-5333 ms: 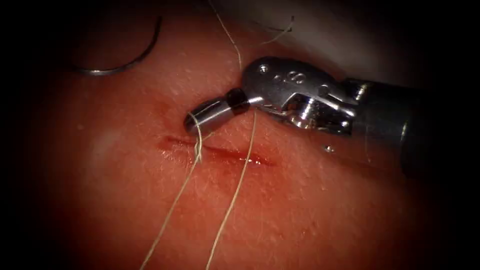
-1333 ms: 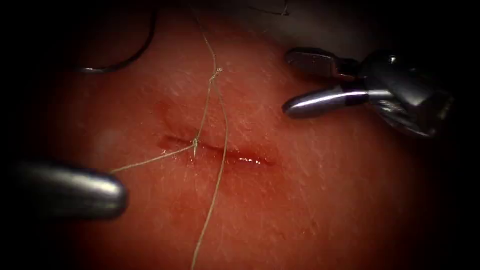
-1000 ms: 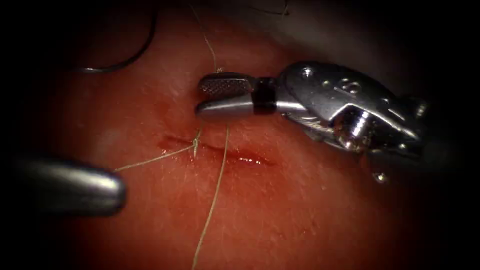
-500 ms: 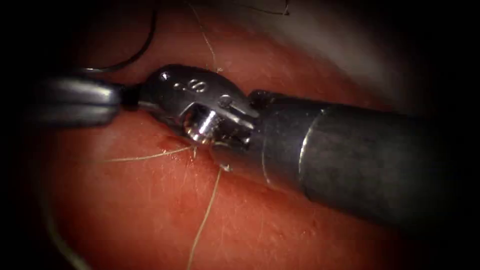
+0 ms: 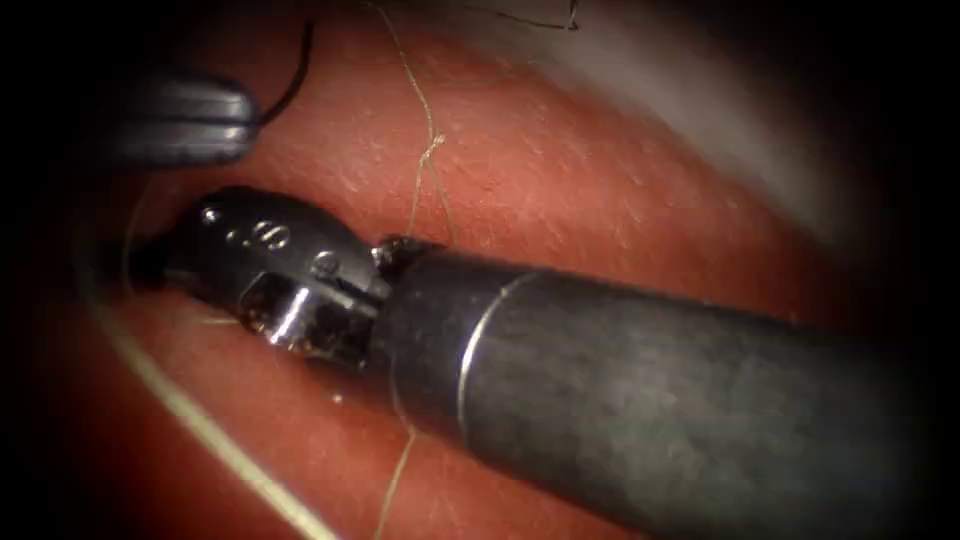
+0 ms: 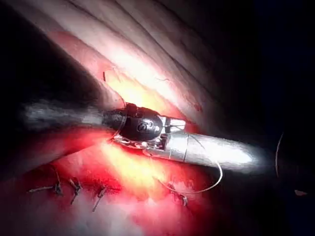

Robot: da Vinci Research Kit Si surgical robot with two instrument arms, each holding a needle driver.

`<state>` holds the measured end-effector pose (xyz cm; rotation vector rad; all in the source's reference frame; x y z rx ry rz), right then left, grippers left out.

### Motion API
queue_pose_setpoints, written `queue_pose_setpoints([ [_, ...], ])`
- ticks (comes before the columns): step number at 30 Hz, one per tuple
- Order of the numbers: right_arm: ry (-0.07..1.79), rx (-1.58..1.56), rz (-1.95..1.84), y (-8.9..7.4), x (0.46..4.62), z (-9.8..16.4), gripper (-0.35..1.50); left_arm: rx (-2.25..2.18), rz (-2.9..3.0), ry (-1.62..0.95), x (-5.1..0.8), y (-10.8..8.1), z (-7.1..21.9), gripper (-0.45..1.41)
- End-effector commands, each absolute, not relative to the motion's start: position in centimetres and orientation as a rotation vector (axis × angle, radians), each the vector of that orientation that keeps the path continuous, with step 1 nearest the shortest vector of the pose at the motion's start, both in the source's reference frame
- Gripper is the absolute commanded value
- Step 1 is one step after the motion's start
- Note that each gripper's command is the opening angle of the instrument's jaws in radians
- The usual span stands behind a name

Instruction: Wound Closure

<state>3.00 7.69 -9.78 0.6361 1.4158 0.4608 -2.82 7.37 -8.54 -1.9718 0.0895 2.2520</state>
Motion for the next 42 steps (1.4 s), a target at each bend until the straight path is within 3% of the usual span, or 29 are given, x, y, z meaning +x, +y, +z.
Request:
queue_pose_setpoints([
  [1,1.43,0.643,0.455,7.7,3.06,-9.8,-0.23,-1.984,2.242,0.076,-2.85,7.34,-8.45,-0.35],
  [10,1.585,0.772,0.434,7.77,2.85,-10.03,-0.23,-2.099,2.198,-0.017,-2.58,7.23,-8.18,-0.35],
  [30,1.749,0.96,0.425,7.76,2.44,-10.28,-0.21,-2.092,2.208,-0.027,-2.38,7.22,-7.6,-0.35],
  [42,1.901,0.993,0.497,7.87,2.23,-10.48,0.0,-2.082,2.206,-0.016,-2.3,7.14,-7.52,-0.35],
])
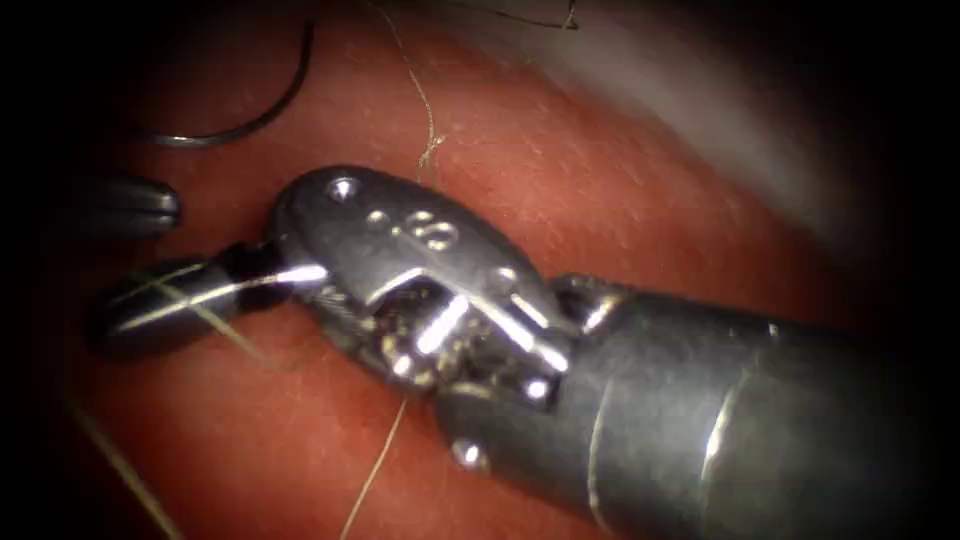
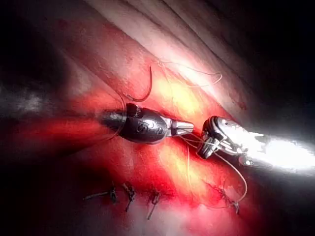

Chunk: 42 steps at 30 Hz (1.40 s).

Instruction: Wound Closure

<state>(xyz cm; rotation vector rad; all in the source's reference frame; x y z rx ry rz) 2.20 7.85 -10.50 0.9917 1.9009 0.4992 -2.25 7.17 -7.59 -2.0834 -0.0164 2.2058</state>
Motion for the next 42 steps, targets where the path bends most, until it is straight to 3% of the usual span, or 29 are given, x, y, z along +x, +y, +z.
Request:
queue_pose_setpoints([
  [1,1.902,0.996,0.496,7.9,2.19,-10.5,0.02,-2.08,2.204,-0.021,-2.3,7.1,-7.5,-0.35],
  [3,1.908,0.995,0.511,7.9,2.13,-10.5,0.12,-2.073,2.204,-0.018,-2.29,7.1,-7.5,-0.35],
  [5,1.926,0.984,0.548,7.9,2.03,-10.5,0.37,-2.065,2.206,-0.012,-2.29,7.1,-7.4,-0.35],
  [6,1.925,0.975,0.578,7.9,2.0,-10.5,0.61,-2.057,2.203,-0.015,-2.31,7.1,-7.4,-0.35],
  [7,1.924,0.975,0.59,7.9,1.99,-10.5,0.69,-2.053,2.201,-0.017,-2.32,7.1,-7.3,-0.35],
  [12,1.914,0.968,0.639,7.9,1.98,-10.5,0.84,-2.037,2.192,-0.013,-2.43,7.1,-7.3,-0.35],
  [26,1.834,0.633,0.974,8.3,1.43,-10.1,0.76,-2.014,2.176,-0.015,-2.81,6.9,-6.9,-0.35],
  [42,1.481,0.532,1.371,7.9,1.13,-9.3,0.74,-2.024,2.166,-0.048,-3.16,6.8,-6.8,-0.35],
])
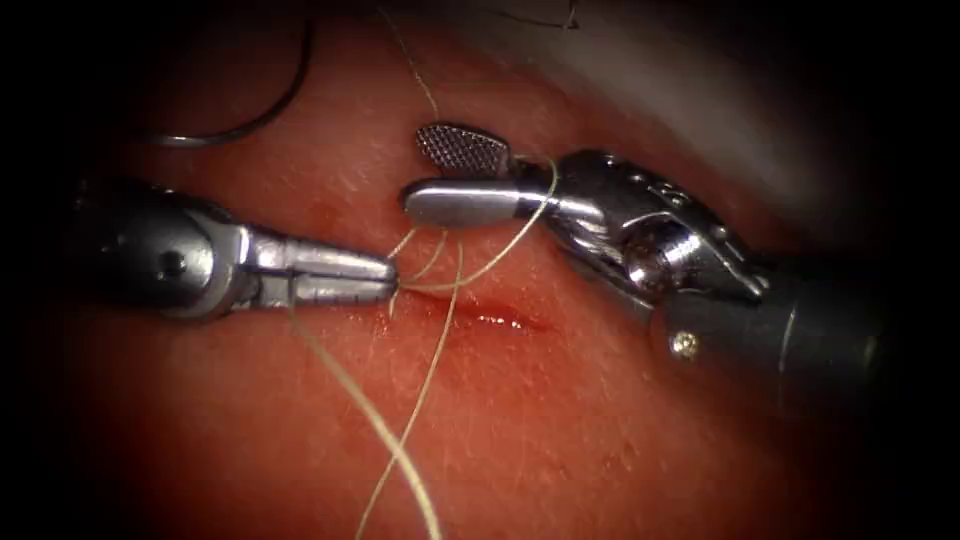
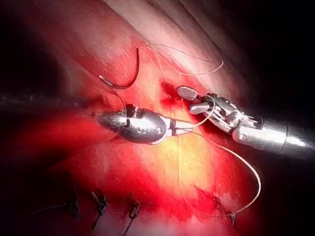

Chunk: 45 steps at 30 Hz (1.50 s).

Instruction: Wound Closure

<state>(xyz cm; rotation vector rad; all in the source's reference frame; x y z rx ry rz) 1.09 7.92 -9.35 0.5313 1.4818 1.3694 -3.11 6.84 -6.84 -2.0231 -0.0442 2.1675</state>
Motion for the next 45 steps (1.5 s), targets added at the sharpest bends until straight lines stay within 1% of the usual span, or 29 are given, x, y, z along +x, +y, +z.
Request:
queue_pose_setpoints([
  [1,1.462,0.528,1.384,7.9,1.11,-9.26,0.74,-2.024,2.166,-0.048,-3.15,6.8,-6.78,-0.35],
  [5,1.42,0.53,1.456,7.83,0.98,-9.18,0.74,-2.025,2.166,-0.049,-3.16,6.79,-6.79,-0.35],
  [10,1.417,0.562,1.477,7.76,0.88,-9.22,0.74,-2.026,2.163,-0.056,-3.19,6.72,-6.8,-0.35],
  [18,1.386,0.597,1.49,7.6,0.95,-9.24,0.76,-2.048,2.165,-0.096,-3.21,6.38,-6.98,-0.35],
  [22,1.386,0.601,1.496,7.64,0.97,-9.31,0.86,-2.049,2.164,-0.111,-3.23,6.3,-7.02,-0.35],
  [27,1.415,0.612,1.501,7.65,0.98,-9.42,0.81,-2.053,2.164,-0.114,-3.28,6.3,-7.01,-0.35],
  [33,1.394,0.571,1.533,7.69,0.95,-9.36,0.81,-2.055,2.164,-0.115,-3.33,6.3,-7.01,-0.35],
  [37,1.388,0.535,1.568,7.75,0.94,-9.34,0.84,-2.05,2.169,-0.128,-3.4,6.24,-6.95,-0.35],
  [42,1.42,0.532,1.58,7.74,0.97,-9.36,0.84,-2.051,2.17,-0.151,-3.46,6.21,-6.92,-0.35],
  [45,1.428,0.547,1.572,7.72,0.97,-9.42,0.79,-2.054,2.161,-0.165,-3.43,6.3,-7.0,-0.35],
])
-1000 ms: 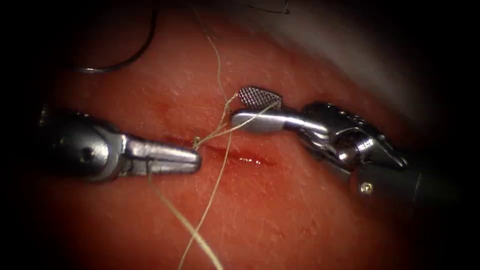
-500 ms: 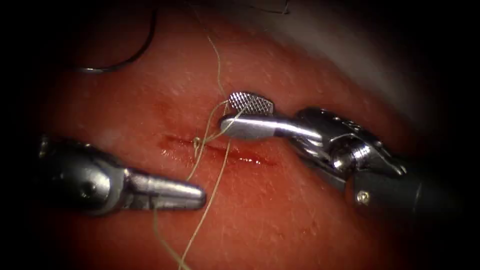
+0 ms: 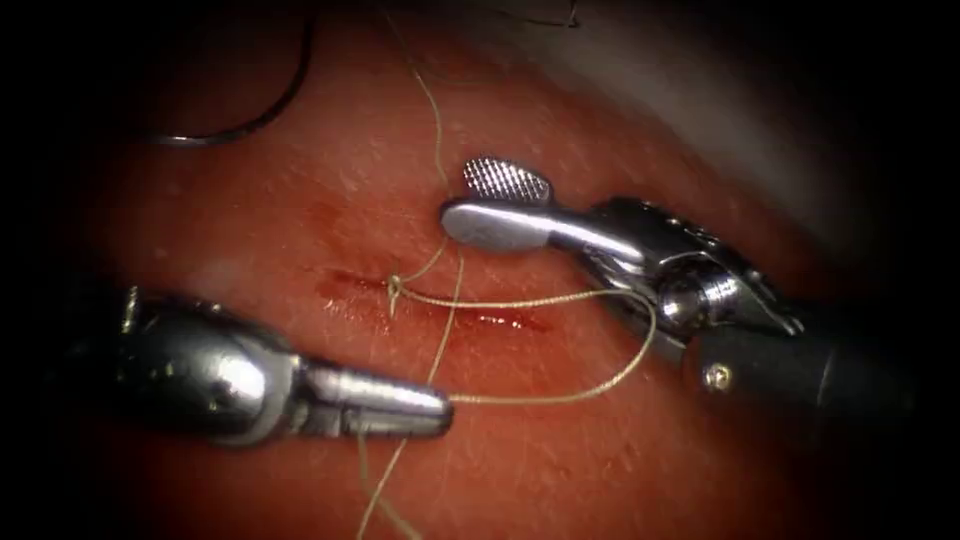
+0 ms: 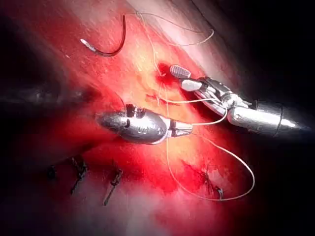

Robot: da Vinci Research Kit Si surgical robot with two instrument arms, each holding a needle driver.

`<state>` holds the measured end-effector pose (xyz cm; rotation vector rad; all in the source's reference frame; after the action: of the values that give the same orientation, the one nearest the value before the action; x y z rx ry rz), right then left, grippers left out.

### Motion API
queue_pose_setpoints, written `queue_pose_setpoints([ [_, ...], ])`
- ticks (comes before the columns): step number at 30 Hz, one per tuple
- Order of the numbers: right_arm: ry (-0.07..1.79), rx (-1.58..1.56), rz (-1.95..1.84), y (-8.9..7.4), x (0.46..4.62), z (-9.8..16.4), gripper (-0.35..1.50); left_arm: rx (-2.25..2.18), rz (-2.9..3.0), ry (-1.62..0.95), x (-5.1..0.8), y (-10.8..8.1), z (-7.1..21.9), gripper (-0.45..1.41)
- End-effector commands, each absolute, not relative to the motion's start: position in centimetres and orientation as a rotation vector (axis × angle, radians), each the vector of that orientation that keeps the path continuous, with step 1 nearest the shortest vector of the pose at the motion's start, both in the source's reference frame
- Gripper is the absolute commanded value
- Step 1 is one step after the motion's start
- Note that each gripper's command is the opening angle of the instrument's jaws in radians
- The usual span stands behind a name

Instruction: Wound Closure

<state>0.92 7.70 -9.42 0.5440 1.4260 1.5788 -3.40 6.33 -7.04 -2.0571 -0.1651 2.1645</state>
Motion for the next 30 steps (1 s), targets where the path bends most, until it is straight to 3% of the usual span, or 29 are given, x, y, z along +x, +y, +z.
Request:
queue_pose_setpoints([
  [1,1.434,0.523,1.543,7.73,0.95,-9.43,0.78,-2.049,2.153,-0.169,-3.36,6.36,-7.08,-0.35],
  [6,1.435,0.507,1.47,7.79,0.99,-9.42,0.76,-2.033,2.141,-0.165,-3.18,6.49,-7.24,-0.35],
  [21,1.402,0.697,1.086,7.48,1.61,-9.73,0.71,-2.023,2.151,-0.068,-2.99,7.15,-7.38,-0.35],
  [30,1.445,0.777,0.996,7.49,1.63,-9.87,0.71,-1.995,2.204,0.013,-2.92,7.25,-6.79,-0.35],
])
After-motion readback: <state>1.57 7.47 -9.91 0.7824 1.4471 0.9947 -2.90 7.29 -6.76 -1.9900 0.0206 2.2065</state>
